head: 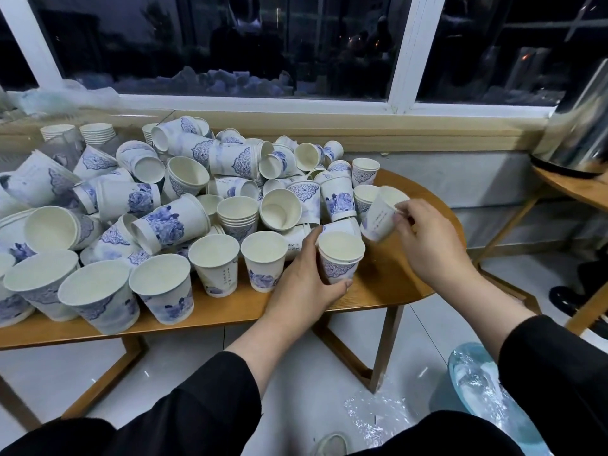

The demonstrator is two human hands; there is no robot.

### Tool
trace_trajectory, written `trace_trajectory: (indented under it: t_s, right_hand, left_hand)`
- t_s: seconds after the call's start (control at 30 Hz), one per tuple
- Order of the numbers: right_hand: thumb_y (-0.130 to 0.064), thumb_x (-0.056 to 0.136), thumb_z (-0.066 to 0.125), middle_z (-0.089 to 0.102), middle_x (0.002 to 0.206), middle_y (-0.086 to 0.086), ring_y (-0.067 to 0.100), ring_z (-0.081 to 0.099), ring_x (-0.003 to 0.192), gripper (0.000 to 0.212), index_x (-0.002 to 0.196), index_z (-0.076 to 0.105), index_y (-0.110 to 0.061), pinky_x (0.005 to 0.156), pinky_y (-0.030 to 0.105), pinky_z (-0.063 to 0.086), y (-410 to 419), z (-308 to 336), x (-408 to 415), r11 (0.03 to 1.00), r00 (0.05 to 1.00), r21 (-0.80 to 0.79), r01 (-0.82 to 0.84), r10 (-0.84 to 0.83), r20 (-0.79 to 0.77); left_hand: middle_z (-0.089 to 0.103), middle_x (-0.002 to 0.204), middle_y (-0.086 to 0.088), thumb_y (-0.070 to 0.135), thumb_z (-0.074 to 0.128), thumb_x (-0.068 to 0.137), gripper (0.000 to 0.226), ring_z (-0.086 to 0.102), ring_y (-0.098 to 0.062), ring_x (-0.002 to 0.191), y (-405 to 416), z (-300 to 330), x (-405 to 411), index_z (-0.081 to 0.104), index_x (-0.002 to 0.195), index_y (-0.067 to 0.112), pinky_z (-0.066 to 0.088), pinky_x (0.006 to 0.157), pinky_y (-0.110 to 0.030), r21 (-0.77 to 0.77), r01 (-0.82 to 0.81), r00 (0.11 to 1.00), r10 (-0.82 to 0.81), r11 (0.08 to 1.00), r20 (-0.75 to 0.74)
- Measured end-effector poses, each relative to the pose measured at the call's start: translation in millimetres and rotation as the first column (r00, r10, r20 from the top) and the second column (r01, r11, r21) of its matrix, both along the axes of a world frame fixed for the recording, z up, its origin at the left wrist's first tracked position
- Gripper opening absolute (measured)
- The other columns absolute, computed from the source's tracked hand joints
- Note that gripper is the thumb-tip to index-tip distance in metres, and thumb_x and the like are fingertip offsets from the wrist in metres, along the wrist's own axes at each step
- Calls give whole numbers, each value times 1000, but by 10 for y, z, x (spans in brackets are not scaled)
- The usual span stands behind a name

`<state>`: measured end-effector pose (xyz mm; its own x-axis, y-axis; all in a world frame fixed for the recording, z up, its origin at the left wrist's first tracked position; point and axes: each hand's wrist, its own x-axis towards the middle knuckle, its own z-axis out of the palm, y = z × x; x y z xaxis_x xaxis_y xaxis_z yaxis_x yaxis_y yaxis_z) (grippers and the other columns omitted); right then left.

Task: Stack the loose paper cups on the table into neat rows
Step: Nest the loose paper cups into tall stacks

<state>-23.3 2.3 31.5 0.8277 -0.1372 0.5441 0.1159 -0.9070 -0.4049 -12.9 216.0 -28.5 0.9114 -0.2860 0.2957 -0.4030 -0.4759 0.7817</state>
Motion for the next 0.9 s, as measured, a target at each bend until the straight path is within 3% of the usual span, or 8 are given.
trace_trajectory:
  t_s: [0.17,0.23,0.4,0.53,0.6,0.7,0.8,0.9]
  right_hand:
    - [-16,102,51,59,99,1,11,51,92,14,107,61,-8,78,23,39,249,276,-270,986,958,44,-162,147,248]
    - [-16,102,50,58,98,-4,10,53,92,15,106,62,-9,80,20,39,304,285,-283,970,945,-15,-244,241,219]
    - [-28,102,45,58,112,-8,6,56,109,32,121,65,-12,95,15,40,366,112,-217,866,869,-81,-494,492,-44]
    - [-20,101,49,62,106,-2,6,55,103,21,108,68,-15,88,8,36,321,20,-109,962,966,186,-198,160,201]
    - [-21,97,57,66,103,-3,11,58,100,12,103,68,-20,83,17,39,258,-98,16,950,1000,312,-2,2,1]
    - [-28,92,67,71,106,0,11,62,86,27,115,69,-14,76,25,45,226,-323,156,901,945,425,88,59,-322]
    - [-25,90,70,74,92,8,9,58,66,19,104,73,-13,65,24,46,288,-374,202,823,936,561,87,125,-328]
    - [-22,91,68,70,76,9,13,57,62,7,89,71,-16,63,29,47,327,-334,174,789,935,606,100,134,-328]
  left_hand:
    - [45,155,3,33,84,77,94,39,-11,141,-43,1,48,31,154,22,31,114,-22,22,19,999,-19,1000,43]
    - [48,153,3,34,84,76,94,42,-11,140,-49,-9,38,32,153,23,35,113,-25,13,18,999,-19,1000,45]
    - [54,145,2,28,88,71,97,44,-7,129,-33,-15,18,32,151,20,31,95,-9,-35,-25,998,27,999,64]
    - [48,152,5,33,87,73,100,39,-6,136,6,-25,7,27,153,24,25,103,-8,-54,-55,996,58,997,70]
    - [41,157,7,33,86,75,106,34,-5,141,14,-18,-7,18,157,28,21,105,-7,-55,-48,996,52,997,69]
    - [34,161,9,29,87,75,120,26,0,142,0,3,-29,1,158,39,16,104,-2,-68,-39,998,42,997,48]
    - [37,157,9,26,88,74,122,26,12,134,1,3,-32,-4,152,47,12,97,9,-87,-50,997,55,995,52]
    - [43,152,12,28,87,75,107,33,11,131,19,-14,-30,16,154,43,20,101,4,-79,-38,997,43,996,61]
